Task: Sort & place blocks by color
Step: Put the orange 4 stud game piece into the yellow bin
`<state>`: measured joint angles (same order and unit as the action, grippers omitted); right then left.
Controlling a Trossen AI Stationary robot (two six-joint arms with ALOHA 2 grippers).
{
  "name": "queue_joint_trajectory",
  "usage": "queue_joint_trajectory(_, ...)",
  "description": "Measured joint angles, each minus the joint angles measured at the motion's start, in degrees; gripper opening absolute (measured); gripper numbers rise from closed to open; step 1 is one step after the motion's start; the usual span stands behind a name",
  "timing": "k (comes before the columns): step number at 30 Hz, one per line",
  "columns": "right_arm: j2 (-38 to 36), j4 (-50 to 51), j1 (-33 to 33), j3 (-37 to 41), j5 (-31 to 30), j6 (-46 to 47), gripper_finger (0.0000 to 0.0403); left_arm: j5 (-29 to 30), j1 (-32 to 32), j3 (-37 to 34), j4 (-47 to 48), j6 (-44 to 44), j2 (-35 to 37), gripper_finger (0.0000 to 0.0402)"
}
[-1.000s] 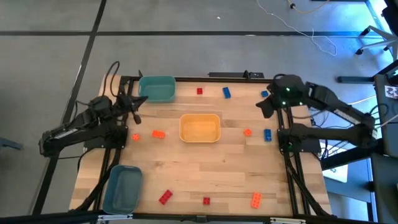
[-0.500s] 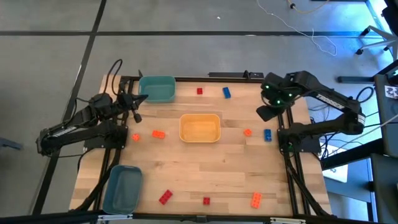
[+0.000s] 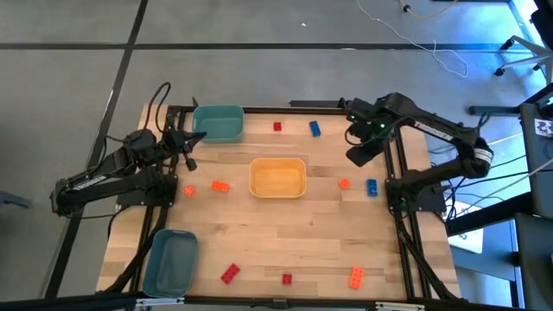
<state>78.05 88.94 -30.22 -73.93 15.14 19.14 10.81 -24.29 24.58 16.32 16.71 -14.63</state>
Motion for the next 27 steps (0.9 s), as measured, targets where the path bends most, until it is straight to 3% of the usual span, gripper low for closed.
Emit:
queue_joint_trajectory(12, 7.71, -3.45, -0.15, 0.04, -0.54, -6.02, 0.0105, 0.02, 0.00, 0.00, -0.03, 0.00, 0.02, 0.0000)
queue_joint_trajectory(27, 14.29, -0.70, -0.11, 0.04, 0.59, -11.29, 0.0105, 0.02, 0.00, -0.02, -0.04, 0.00, 0.02, 0.0000)
